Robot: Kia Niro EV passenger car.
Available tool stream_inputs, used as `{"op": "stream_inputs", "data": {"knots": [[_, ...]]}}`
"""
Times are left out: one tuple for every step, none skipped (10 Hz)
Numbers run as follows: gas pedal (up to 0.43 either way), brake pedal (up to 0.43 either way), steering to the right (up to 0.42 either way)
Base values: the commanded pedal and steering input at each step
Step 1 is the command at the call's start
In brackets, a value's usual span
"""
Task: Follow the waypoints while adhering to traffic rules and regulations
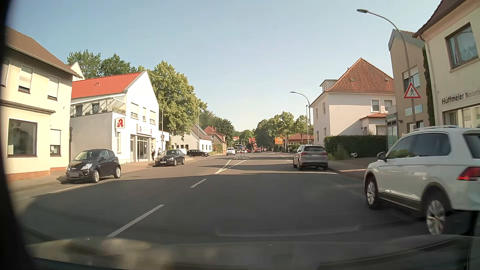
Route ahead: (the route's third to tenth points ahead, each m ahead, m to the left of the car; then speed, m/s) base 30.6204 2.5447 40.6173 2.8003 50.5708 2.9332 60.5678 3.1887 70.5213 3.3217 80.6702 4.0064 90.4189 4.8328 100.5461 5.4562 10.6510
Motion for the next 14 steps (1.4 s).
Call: {"op": "stream_inputs", "data": {"knots": [[0.189, 0.006, 0.004], [0.189, 0.006, 0.004], [0.177, 0.006, 0.004], [0.177, 0.006, 0.004], [0.177, 0.006, 0.004], [0.177, 0.006, 0.007], [0.169, 0.006, 0.008], [0.169, 0.006, 0.009], [0.157, 0.006, 0.011], [0.157, 0.006, 0.012], [0.157, 0.006, 0.012], [0.15, 0.006, 0.011], [0.15, 0.006, 0.011], [0.15, 0.006, 0.011]]}}
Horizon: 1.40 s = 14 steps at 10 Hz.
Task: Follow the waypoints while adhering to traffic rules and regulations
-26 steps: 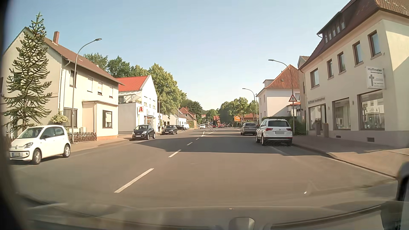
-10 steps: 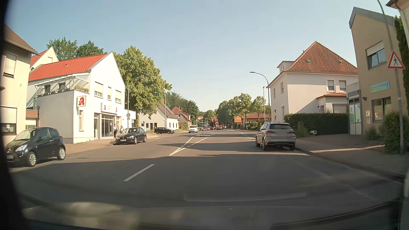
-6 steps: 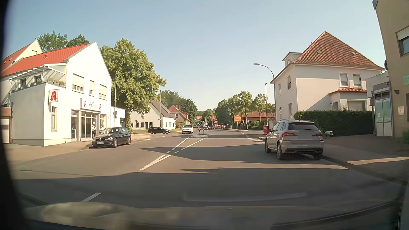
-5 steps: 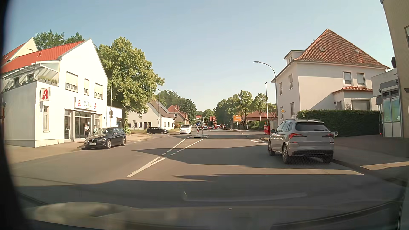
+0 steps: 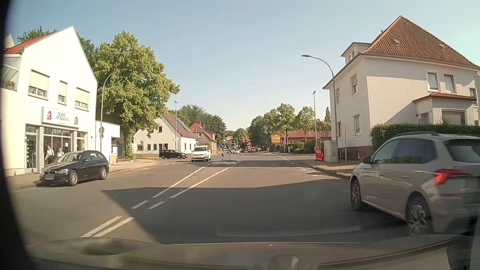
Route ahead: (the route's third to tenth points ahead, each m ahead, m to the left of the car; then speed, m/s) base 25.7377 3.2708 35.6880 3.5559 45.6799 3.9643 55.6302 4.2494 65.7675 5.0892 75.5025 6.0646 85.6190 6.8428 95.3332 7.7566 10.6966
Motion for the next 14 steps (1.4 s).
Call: {"op": "stream_inputs", "data": {"knots": [[0.15, 0.006, 0.011], [0.15, 0.006, 0.011], [0.157, 0.006, 0.011], [0.157, 0.006, 0.01], [0.157, 0.006, 0.01], [0.157, 0.006, 0.011], [0.157, 0.006, 0.01], [0.157, 0.006, 0.009], [0.169, 0.006, 0.009], [0.169, 0.006, 0.008], [0.169, 0.006, 0.007], [0.169, 0.006, 0.006], [0.169, 0.006, 0.006], [0.169, 0.006, 0.005]]}}
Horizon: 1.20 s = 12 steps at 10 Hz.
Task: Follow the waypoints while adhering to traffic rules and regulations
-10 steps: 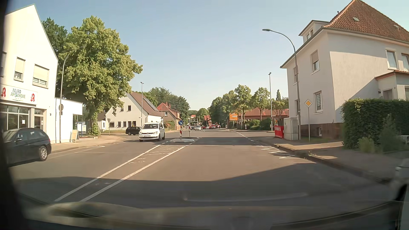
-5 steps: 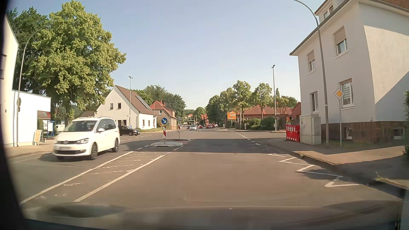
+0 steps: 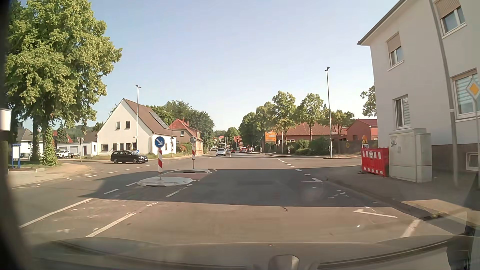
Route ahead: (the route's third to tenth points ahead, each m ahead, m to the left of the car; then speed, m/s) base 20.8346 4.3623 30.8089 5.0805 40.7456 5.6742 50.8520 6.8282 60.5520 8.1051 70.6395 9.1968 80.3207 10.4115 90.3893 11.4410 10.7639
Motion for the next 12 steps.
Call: {"op": "stream_inputs", "data": {"knots": [[0.169, 0.006, 0.005], [0.169, 0.006, 0.005], [0.169, 0.006, 0.004], [0.169, 0.006, 0.001], [0.169, 0.006, 0.0], [0.169, 0.006, -0.001], [0.169, 0.006, -0.003], [0.169, 0.006, -0.003], [0.169, 0.006, -0.003], [0.169, 0.006, -0.003], [0.169, 0.006, -0.003], [0.169, 0.006, -0.004]]}}
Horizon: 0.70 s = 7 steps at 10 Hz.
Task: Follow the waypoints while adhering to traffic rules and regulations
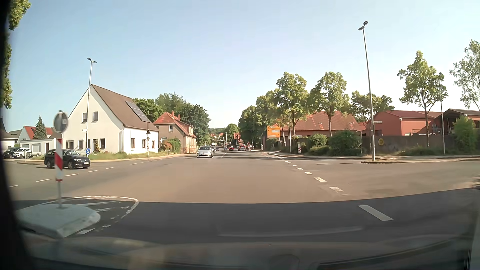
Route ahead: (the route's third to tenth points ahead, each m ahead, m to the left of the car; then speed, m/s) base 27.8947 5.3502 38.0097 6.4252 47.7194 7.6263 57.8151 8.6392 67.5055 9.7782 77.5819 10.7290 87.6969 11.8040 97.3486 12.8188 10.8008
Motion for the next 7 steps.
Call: {"op": "stream_inputs", "data": {"knots": [[0.169, 0.006, -0.007], [0.169, 0.006, -0.008], [0.169, 0.006, -0.008], [0.169, 0.006, -0.008], [0.169, 0.006, -0.008], [0.169, 0.006, -0.008], [0.169, 0.006, -0.008]]}}
